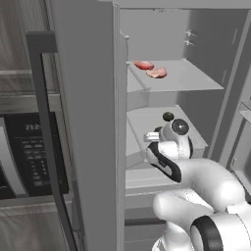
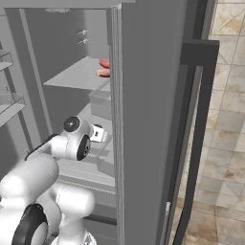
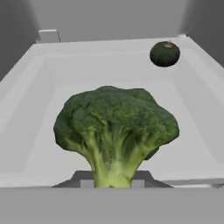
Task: Transport the steak and broccoli to the fridge. Place the steak on the rack containing meat and place the broccoli on the rack containing the vegetable, ensuring meats and vegetables are on different racks.
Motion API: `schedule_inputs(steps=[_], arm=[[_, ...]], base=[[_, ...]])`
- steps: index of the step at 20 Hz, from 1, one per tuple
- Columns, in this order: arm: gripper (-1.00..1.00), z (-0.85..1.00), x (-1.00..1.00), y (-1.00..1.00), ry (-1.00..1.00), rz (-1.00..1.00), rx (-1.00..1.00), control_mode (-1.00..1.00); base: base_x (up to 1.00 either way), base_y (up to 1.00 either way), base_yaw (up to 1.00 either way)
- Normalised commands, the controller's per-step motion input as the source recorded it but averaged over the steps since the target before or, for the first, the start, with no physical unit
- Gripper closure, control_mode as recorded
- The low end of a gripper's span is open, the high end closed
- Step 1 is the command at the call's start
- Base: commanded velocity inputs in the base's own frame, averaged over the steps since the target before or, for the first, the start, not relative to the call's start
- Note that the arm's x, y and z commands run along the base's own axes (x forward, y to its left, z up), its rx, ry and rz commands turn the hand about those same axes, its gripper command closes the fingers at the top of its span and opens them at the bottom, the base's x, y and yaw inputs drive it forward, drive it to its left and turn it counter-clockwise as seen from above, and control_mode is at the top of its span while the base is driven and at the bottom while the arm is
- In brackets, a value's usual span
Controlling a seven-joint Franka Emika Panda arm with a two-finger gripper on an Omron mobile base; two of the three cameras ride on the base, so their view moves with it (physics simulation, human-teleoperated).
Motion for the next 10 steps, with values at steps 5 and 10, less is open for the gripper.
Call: schedule_inputs(steps=[5, 10], arm=[[1.00, -0.32, 0.66, 0.00, 0.00, 0.00, -0.04, -1.00], [1.00, -0.18, 0.40, 0.00, 0.01, 0.00, -0.01, -1.00]], base=[[0.00, 0.00, 0.00], [0.00, 0.00, 0.00]])
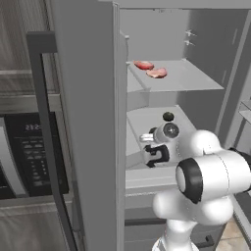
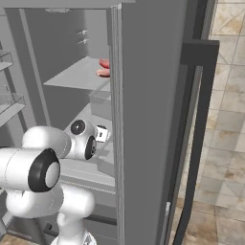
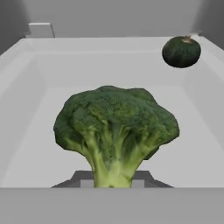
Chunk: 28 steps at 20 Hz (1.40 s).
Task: Transport the steak and broccoli to the fridge. Place the steak on the rack containing meat and place the broccoli on the rack containing the vegetable, ensuring meats and vegetables are on different racks.
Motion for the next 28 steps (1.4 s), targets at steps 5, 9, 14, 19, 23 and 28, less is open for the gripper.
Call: schedule_inputs(steps=[5, 9, 14, 19, 23, 28], arm=[[1.00, 0.00, 0.32, 0.00, 0.11, 0.00, 0.00, -1.00], [1.00, 0.00, 0.27, 0.00, 0.05, 0.00, 0.00, -1.00], [1.00, 0.00, 0.45, -0.14, 0.07, 0.00, 0.00, -1.00], [1.00, -0.13, 0.31, -0.21, 0.01, 0.04, 0.00, -1.00], [1.00, -0.25, 0.26, -0.13, 0.00, 0.03, 0.00, -1.00], [1.00, -0.31, 0.36, -0.11, 0.00, 0.03, 0.00, -1.00]], base=[[0.00, 0.00, 0.00], [0.00, 0.00, 0.00], [0.00, 0.00, 0.00], [0.00, 0.00, 0.00], [0.00, 0.00, 0.00], [0.00, 0.00, 0.00]])
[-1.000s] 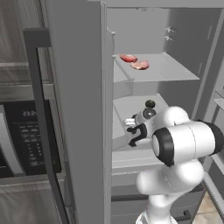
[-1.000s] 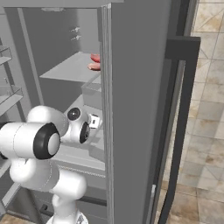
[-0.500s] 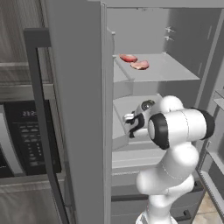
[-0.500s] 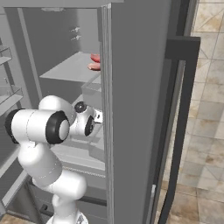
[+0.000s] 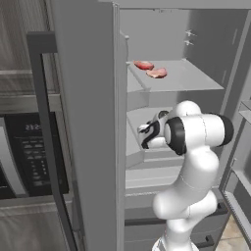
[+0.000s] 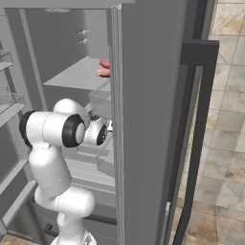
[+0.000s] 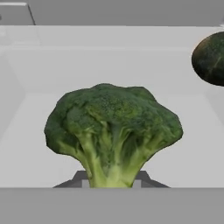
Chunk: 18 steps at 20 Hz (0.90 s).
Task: Transport the steak and broccoli to the fridge. Place the steak on the rack containing meat and place the broccoli on the rack containing the vegetable, ensuring meats and vegetables are on different racks.
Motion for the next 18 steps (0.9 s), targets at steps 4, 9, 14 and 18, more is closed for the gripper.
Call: schedule_inputs(steps=[4, 9, 14, 18], arm=[[1.00, -0.34, 0.38, -0.12, 0.02, 0.02, 0.00, -1.00], [-1.00, -0.35, 0.19, 0.00, 0.02, 0.00, 0.00, -1.00], [-1.00, -0.06, -0.04, 0.00, -0.05, 0.00, 0.00, -1.00], [-1.00, 0.00, -0.13, 0.00, -0.10, 0.00, 0.00, -1.00]], base=[[0.00, 0.00, 0.00], [0.00, 0.00, 0.00], [0.00, 0.00, 0.00], [0.00, 0.00, 0.00]])
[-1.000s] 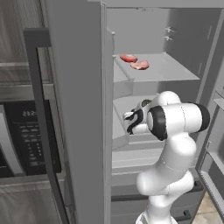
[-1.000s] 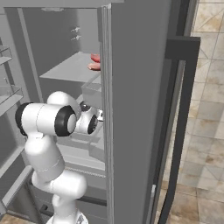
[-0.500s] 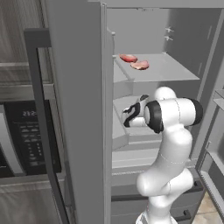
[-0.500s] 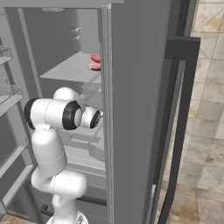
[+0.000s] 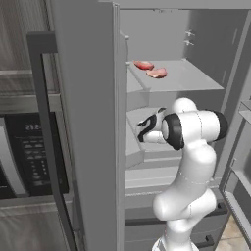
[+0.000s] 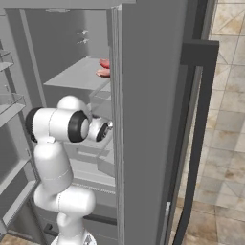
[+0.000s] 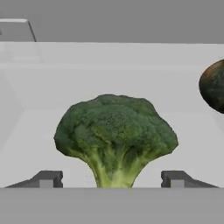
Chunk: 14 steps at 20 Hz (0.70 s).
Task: Transport the steak and broccoli to the fridge. Place the steak on the rack containing meat and place the broccoli on the rack containing the vegetable, ensuring meats and vegetables are on different racks.
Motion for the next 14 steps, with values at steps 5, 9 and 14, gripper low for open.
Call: schedule_inputs(steps=[5, 9, 14], arm=[[-1.00, 0.00, -0.36, 0.00, -0.09, 0.00, 0.00, -1.00], [-1.00, 0.11, -0.65, -0.01, -0.06, 0.00, 0.00, -1.00], [-1.00, 0.41, -0.71, -0.03, -0.08, 0.00, 0.04, -1.00]], base=[[0.00, 0.00, 0.00], [0.00, 0.00, 0.00], [0.00, 0.00, 0.00]])
